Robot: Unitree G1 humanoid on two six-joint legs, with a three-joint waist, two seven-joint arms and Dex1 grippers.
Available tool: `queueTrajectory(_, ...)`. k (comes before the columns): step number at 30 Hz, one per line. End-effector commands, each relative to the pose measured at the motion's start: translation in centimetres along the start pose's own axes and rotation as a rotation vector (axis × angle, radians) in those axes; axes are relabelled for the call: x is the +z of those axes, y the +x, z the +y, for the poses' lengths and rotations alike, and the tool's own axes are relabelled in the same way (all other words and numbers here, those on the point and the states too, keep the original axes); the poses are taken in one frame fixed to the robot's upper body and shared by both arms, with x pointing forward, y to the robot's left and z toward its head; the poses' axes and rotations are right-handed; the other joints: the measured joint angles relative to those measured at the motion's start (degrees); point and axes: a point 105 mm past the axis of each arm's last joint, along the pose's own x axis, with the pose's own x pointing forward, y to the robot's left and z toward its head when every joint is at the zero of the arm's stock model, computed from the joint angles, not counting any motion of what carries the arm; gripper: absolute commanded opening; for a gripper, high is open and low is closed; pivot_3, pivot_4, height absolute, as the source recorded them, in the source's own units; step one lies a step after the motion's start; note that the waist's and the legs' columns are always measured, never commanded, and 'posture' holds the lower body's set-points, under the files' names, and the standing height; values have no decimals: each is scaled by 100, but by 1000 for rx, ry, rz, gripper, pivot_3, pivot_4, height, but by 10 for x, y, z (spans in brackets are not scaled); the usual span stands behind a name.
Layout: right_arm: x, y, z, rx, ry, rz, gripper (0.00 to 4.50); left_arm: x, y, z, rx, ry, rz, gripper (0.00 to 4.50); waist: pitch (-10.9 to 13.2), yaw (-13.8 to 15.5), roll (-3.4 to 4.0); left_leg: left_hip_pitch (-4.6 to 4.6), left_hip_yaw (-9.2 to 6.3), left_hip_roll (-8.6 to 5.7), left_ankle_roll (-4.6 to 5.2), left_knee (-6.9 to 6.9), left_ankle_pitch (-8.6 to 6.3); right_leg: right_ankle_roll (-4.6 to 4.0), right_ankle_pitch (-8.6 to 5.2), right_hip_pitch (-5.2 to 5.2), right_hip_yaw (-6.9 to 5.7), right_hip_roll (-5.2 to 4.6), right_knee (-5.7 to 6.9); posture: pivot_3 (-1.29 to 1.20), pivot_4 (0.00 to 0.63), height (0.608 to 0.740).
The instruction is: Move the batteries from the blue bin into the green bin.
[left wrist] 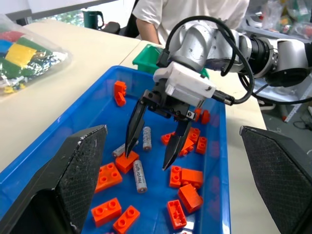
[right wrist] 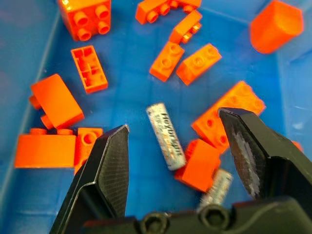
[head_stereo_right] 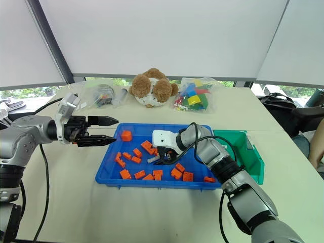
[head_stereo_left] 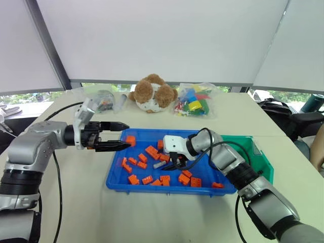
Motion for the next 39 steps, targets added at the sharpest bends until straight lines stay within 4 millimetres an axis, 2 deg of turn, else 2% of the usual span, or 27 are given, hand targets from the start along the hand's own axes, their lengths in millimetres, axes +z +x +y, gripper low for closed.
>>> queueTrajectory(1,14,1,-9,23,-28,-45,3201,12,-2,-1,5,60,-2,4500,0,-11,0,0,0,0,0,0,0,0,0,0,0,0,0,0,150,733)
queueTrajectory(5,11,10,-7,89,12,-50,3201,12,-4,-2,13,62,0,4500,0,-19,0,0,-1,1,-14,-1,8,0,0,0,-1,1,1,0,150,733)
queueTrajectory(11,-5,21,-5,159,90,5,3201,12,-4,-2,24,63,0,4500,0,-32,0,0,-1,1,-15,-1,9,0,0,-1,-2,1,1,0,150,733)
queueTrajectory(19,-23,26,-6,171,141,77,3201,11,-4,-3,31,64,-4,4500,0,-94,0,1,-3,1,-20,-1,11,0,0,2,-4,0,2,0,150,733)
queueTrajectory(22,-27,24,-7,174,158,100,2316,10,-5,-3,32,63,-1,4500,0,-142,0,2,-8,1,-21,-2,12,0,0,5,-7,1,2,0,150,733)
queueTrajectory(25,-28,21,-8,183,166,105,869,8,-5,-3,30,65,8,4500,0,-167,0,3,-12,1,-22,-4,12,0,0,5,-10,2,3,0,150,733)
queueTrajectory(26,-27,20,-8,185,173,103,237,8,-6,-3,29,67,13,4500,0,-168,0,3,-13,2,-22,-4,12,0,0,5,-10,2,4,0,150,733)
queueTrajectory(28,-25,20,-9,185,177,95,8,7,-6,-3,27,68,22,4500,0,-170,0,4,-13,2,-22,-4,12,0,0,5,-10,2,4,0,150,733)
queueTrajectory(30,-15,19,-12,176,223,44,11,5,-8,-4,18,65,36,4500,0,-167,1,4,-13,2,-22,-4,12,0,0,5,-10,2,4,0,150,733)
queueTrajectory(34,9,-9,-29,57,280,-95,11,5,-9,-13,-34,58,76,4500,2,-152,3,-1,-16,2,-22,-5,13,0,0,4,-13,1,3,0,150,733)
queueTrajectory(37,16,-58,-38,-108,296,-139,11,3,-11,-14,-54,65,110,4500,3,-101,4,-4,-16,0,-23,-4,13,0,0,4,-15,-4,2,0,150,733)
queueTrajectory(39,9,-100,-37,-243,342,-111,11,2,-12,-14,-62,70,123,4500,3,-53,4,-6,-17,-3,-21,-3,12,0,0,4,-16,-7,0,0,150,733)
